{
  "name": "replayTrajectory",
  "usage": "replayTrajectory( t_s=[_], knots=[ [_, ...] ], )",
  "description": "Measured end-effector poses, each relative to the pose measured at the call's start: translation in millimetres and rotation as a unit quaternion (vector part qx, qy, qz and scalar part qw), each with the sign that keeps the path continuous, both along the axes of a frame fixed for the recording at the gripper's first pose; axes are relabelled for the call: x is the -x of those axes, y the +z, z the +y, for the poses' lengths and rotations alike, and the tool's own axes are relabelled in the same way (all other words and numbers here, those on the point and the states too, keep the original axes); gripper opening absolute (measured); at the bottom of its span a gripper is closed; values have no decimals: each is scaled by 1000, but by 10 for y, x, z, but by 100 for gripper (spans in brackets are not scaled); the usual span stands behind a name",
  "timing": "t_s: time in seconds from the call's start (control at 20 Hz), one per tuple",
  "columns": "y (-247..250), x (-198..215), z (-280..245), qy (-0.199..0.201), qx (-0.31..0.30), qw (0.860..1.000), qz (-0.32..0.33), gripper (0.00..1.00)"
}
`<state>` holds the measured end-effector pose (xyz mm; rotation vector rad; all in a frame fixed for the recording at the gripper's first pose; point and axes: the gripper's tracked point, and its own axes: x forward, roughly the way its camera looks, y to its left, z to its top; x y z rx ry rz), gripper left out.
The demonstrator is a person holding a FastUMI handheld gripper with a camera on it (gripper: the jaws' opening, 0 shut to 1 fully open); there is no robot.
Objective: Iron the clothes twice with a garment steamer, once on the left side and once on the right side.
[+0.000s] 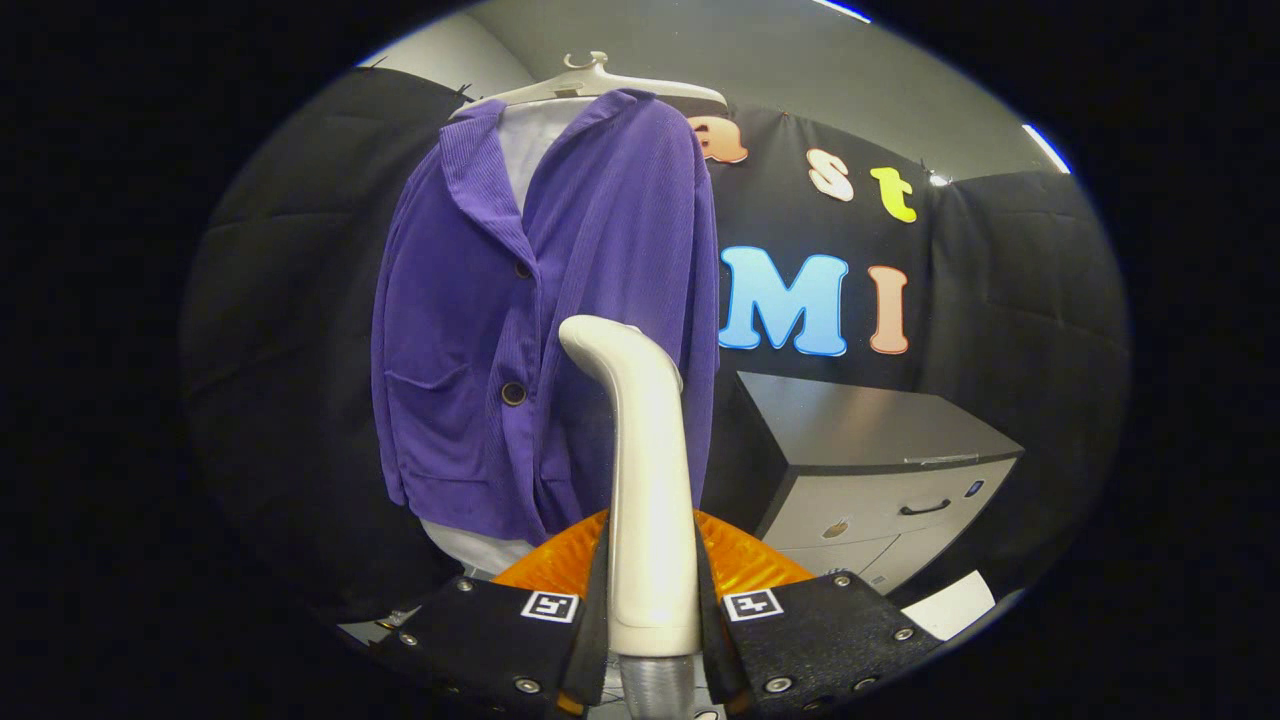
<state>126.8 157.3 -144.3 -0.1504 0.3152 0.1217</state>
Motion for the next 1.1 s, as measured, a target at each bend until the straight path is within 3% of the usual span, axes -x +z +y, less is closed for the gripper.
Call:
replayTrajectory(
  t_s=[0.3,0.65,1.1],
  knots=[
    [-343,51,-113,-7,30,999,16,39],
    [-988,266,-155,-1,29,995,92,39],
    [-1206,467,-174,-1,24,990,142,39]
  ],
)
